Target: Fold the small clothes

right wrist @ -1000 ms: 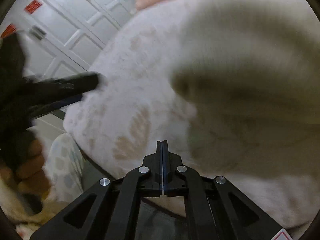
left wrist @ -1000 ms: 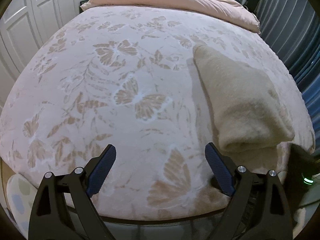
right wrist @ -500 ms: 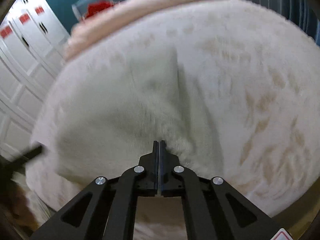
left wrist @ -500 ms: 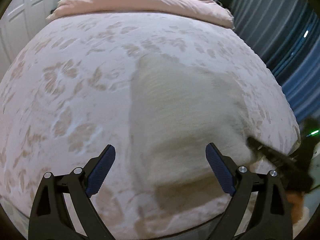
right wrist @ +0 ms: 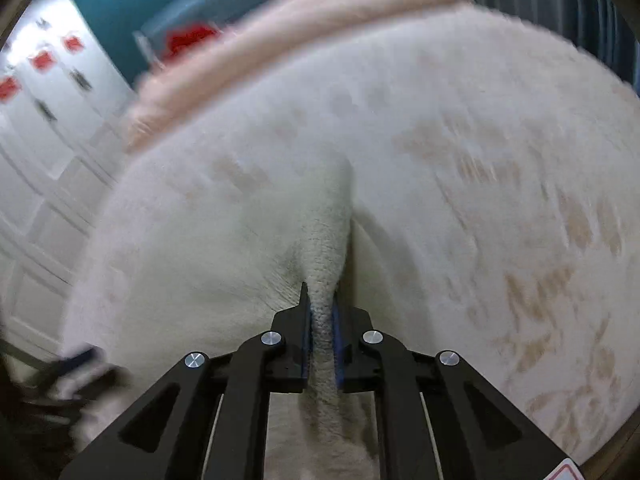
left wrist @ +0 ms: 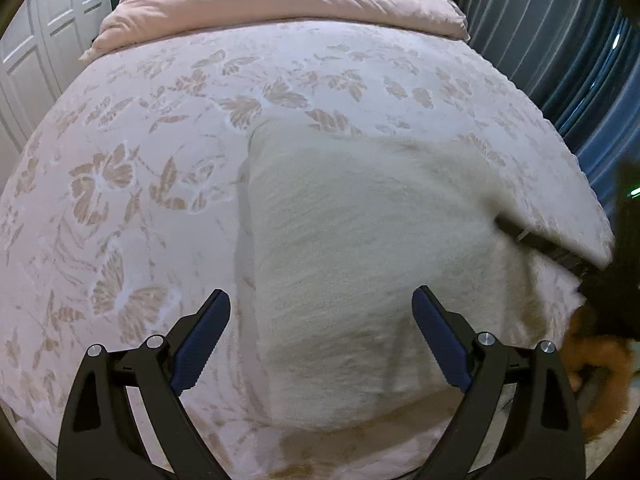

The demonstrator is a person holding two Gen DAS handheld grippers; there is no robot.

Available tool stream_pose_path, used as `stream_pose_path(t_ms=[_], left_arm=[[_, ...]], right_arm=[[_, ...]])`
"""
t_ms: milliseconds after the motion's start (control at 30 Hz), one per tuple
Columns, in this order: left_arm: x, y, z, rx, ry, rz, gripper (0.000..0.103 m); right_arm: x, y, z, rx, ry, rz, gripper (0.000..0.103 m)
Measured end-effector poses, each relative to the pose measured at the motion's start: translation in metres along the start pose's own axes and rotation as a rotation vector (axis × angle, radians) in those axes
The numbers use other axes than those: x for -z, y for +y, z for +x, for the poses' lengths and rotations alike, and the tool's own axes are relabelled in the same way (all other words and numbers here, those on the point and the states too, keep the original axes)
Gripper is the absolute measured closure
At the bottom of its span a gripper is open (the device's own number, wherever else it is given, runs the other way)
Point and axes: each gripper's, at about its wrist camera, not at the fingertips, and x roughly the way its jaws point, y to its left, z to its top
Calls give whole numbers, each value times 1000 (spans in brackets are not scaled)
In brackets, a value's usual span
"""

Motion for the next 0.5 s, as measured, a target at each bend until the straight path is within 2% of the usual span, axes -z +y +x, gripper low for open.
stream_pose_path(t_ms=[33, 167, 200, 233, 300, 433, 500], left_arm=[[1, 0, 2, -1, 8, -5, 13], [4, 0, 3, -9, 1, -5, 13], [3, 1, 3, -5, -1, -5, 13], [3, 3, 3, 8, -1, -15, 9], [0, 16, 7, 68, 10, -98, 5], [1, 53, 42, 210, 115, -322, 5], [8, 67, 64, 285, 175, -426, 5]], right_arm=[[7, -4, 18, 19, 41, -12, 93], [5, 0, -14, -35, -33, 29, 83], [4, 3, -29, -25, -71, 26, 72], [7, 2, -39, -10, -85, 18, 52], [8, -1, -44, 1, -90, 10, 38], [16, -18, -11, -33, 37, 57, 36], [16, -30, 6, -127, 91, 115, 32]])
